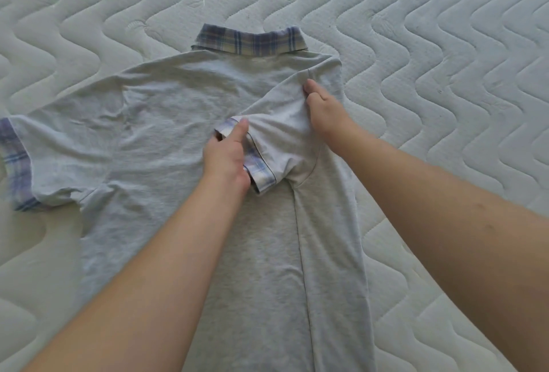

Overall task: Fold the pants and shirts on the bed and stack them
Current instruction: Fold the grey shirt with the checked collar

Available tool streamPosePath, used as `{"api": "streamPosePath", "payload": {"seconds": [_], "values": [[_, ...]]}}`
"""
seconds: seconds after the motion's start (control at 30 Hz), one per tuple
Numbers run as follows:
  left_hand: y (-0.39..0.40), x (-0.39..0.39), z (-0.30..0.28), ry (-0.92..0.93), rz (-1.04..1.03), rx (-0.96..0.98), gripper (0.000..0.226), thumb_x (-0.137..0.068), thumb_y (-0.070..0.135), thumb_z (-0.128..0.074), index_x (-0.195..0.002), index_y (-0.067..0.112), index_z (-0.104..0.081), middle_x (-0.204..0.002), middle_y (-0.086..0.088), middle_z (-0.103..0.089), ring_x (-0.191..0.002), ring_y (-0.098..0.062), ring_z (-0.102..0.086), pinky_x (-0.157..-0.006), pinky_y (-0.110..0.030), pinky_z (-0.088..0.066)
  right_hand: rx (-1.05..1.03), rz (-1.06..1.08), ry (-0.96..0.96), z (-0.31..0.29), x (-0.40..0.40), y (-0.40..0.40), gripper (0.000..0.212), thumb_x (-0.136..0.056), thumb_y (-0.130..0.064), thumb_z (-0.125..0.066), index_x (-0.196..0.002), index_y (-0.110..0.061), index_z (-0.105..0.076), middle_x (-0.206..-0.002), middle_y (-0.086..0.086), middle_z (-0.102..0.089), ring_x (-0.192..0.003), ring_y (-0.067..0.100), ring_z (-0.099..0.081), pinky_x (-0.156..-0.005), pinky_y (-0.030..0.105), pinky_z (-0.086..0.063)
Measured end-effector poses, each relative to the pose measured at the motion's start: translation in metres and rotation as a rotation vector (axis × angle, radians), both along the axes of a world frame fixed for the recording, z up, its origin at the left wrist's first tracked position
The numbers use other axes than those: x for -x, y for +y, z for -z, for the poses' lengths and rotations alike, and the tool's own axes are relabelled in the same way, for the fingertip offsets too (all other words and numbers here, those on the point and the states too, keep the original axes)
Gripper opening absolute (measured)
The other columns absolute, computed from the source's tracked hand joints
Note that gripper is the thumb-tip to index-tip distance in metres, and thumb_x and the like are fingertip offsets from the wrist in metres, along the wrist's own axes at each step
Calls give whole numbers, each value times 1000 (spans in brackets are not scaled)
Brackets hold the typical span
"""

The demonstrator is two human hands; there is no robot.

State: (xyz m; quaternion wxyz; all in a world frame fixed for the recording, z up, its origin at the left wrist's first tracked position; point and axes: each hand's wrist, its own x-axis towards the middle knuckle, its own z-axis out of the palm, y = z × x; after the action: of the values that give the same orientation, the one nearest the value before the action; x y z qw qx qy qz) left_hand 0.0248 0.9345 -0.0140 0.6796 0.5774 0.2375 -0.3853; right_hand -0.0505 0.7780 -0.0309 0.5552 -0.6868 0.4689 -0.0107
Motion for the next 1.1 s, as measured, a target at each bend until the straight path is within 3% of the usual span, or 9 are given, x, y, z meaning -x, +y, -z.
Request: {"api": "streamPosePath", "payload": {"seconds": [0.13, 0.2, 0.3, 0.4, 0.5, 0.57, 0.67, 0.87, 1.1], "values": [[3, 17, -12, -785, 326, -301, 40, -93, 12, -64, -130, 24, -58, -91, 18, -67, -77, 6, -64, -73, -14, -50, -155, 182, -114, -5, -7, -13, 40, -97, -10, -32, -127, -10, -57, -118, -9, -63, -129, 22, -50, -95, 21, -42], [6, 30, -18, -1132, 534, -338, 38, -93, 8, -58, -126, 25, -65, -86, 10, -69, -72, -2, -61, -68, -17, -46, -289, 296, -139, -7, -11, -22, 42, -95, -9, -35, -131, -4, -55, -133, 13, -58, -130, 33, -49, -93, 27, -48], [8, 47, -15, -1434, 844, -172, 35, -83, -1, -59, -114, 11, -73, -111, -3, -74, -101, -21, -69, -90, -35, -51, -430, 346, -169, -13, -9, -35, 44, -103, -26, -32, -136, -6, -53, -132, 9, -62, -104, 18, -64, -75, 21, -50], [9, 59, -8, -1460, 1144, -124, 34, -87, 12, -67, -121, 14, -69, -121, -2, -70, -114, -22, -64, -100, -40, -45, -459, 312, -143, -14, -2, -51, 49, -105, -46, -28, -117, -11, -61, -109, 3, -68, -92, 13, -65, -74, 25, -52], [14, 65, 4, -1500, 1357, -288, 58, -90, 34, -67, -144, 23, -49, -146, 1, -51, -136, -18, -45, -115, -36, -27, -290, 200, -28, -11, 5, -52, 32, -99, -45, -52, -101, -15, -64, -99, 3, -69, -90, 16, -68, -76, 25, -57], [20, 67, 12, -1463, 1436, -400, 62, -96, 20, -55, -153, 23, -32, -158, -1, -35, -146, -18, -29, -120, -34, -16, -111, 53, 65, -4, 9, -49, 20, -93, -38, -65, -100, -20, -66, -100, 3, -70, -97, 21, -69, -85, 34, -57], [29, 71, 16, -1460, 1450, -414, 59, -95, 7, -23, -153, 13, -31, -159, -6, -32, -149, -22, -25, -122, -33, -15, 148, -30, 168, 4, 6, -48, 13, -89, -34, -69, -94, -22, -68, -87, -7, -66, -89, 15, -65, -83, 32, -54], [49, 81, 34, -1609, 1351, -429, 53, -92, 6, -31, -141, 5, -53, -146, -11, -51, -137, -25, -47, -114, -43, -38, 254, 84, 219, 12, -4, -44, 25, -87, -44, -68, -90, -19, -67, -85, -6, -66, -85, 16, -63, -77, 33, -50], [58, 89, 72, -1725, 1436, -539, 58, -100, 37, -33, -153, 12, -33, -161, -3, -27, -150, -16, -21, -123, -37, -16, 435, 73, 367, 20, -16, -56, 39, -85, -62, -62, -88, -24, -55, -89, -5, -62, -84, 17, -57, -68, 31, -37]]}}
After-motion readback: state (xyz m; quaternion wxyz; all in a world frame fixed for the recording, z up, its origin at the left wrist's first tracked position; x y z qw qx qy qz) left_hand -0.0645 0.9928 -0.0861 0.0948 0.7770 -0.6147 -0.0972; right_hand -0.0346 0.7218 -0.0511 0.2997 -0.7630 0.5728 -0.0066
